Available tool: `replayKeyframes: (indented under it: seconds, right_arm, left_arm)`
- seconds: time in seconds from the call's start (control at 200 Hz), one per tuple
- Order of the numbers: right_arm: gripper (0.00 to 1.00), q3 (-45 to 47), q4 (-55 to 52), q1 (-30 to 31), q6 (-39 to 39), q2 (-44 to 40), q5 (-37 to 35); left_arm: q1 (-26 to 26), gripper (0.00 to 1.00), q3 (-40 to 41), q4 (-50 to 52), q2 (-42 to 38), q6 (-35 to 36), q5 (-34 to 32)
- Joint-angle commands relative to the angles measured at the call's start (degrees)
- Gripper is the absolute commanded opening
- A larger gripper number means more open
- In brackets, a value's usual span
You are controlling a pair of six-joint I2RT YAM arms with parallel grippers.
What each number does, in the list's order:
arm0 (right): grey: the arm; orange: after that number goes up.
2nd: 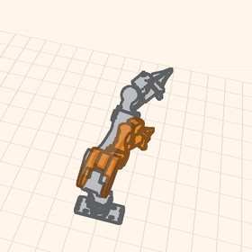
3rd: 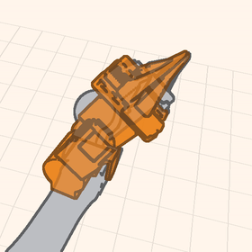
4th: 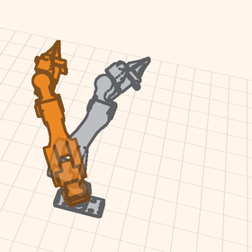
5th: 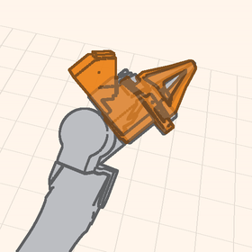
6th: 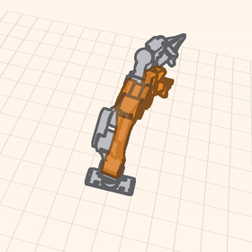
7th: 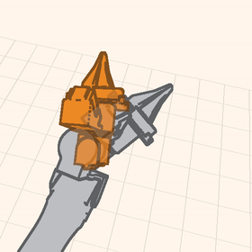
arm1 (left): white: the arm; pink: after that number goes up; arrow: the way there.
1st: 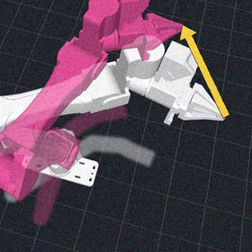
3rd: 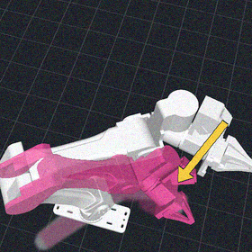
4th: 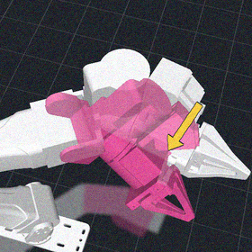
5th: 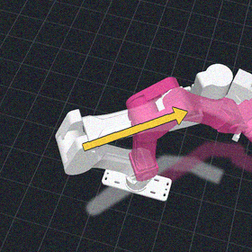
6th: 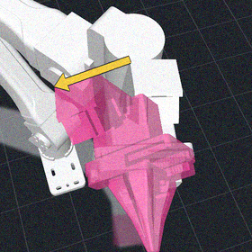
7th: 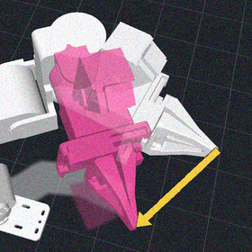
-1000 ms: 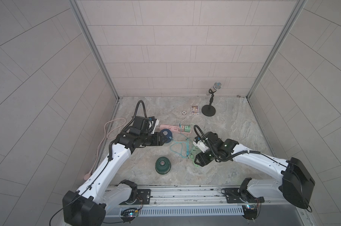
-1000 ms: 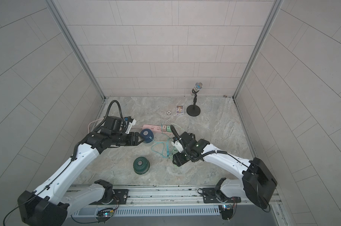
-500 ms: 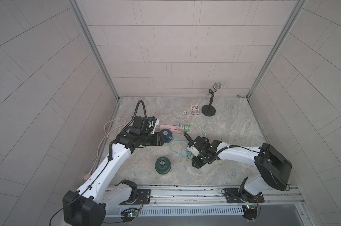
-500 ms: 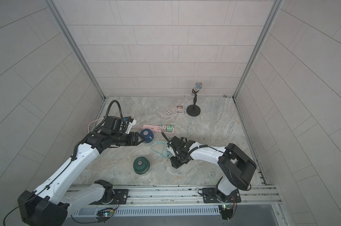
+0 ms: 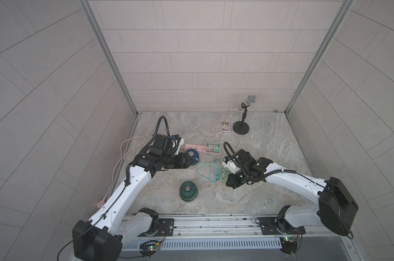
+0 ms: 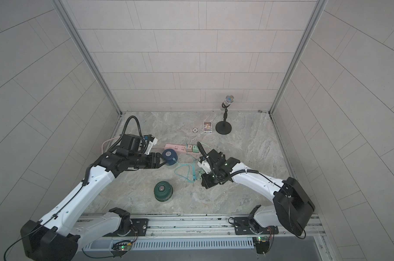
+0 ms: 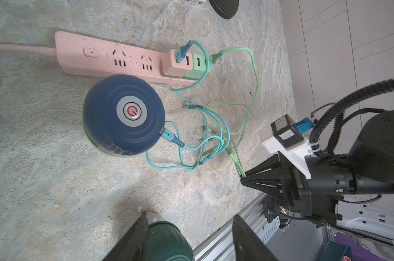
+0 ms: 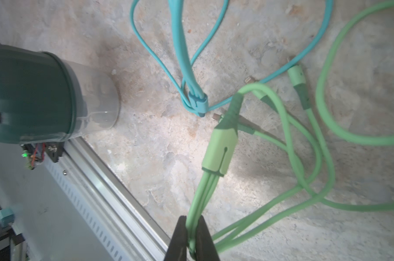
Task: Charge the cordless meat grinders
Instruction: Adjust the charging cable at the center of the board.
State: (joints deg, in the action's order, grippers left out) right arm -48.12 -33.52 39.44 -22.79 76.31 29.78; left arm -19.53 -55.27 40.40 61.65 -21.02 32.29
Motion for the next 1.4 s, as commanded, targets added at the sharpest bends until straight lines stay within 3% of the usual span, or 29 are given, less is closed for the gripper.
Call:
replayKeyframes:
  seconds: [0.0, 0.235, 0.716, 0.891, 1.191, 1.396]
  right_arm:
    - [0.10, -1.69, -4.26, -1.71, -0.81, -2.03, 5.35]
    - [0.10, -5.32, -4.93, -8.76, -3.07, -4.07, 8.11]
    - [0.12, -0.72, -12.09, -18.96, 1.15, 2.96, 5.53]
    - [0.14, -2.31, -20.95, -19.23, 6.92, 4.24, 1.57]
    - [0.15, -7.02, -28.64, -18.98, 8.90, 1.90, 6.37]
    - [0.15, -9.46, -36.37, -19.09, 10.87, 0.20, -0.50]
  left_arm:
    - [-0.33, 0.62, -0.18, -0.98, 0.34, 0.29, 1.55]
    - [-0.25, 0.59, -0.38, -1.86, 1.07, 0.16, 4.08]
    - [-0.27, 0.59, -0.30, -1.95, 1.24, 0.01, 3.76]
    - [-0.30, 0.59, -0.19, -2.15, 1.55, -0.17, 3.59]
    - [-0.31, 0.59, -0.81, -1.99, 1.75, -0.10, 3.66]
    - [-0.25, 0.59, -0.20, -2.41, 1.63, -0.06, 3.49]
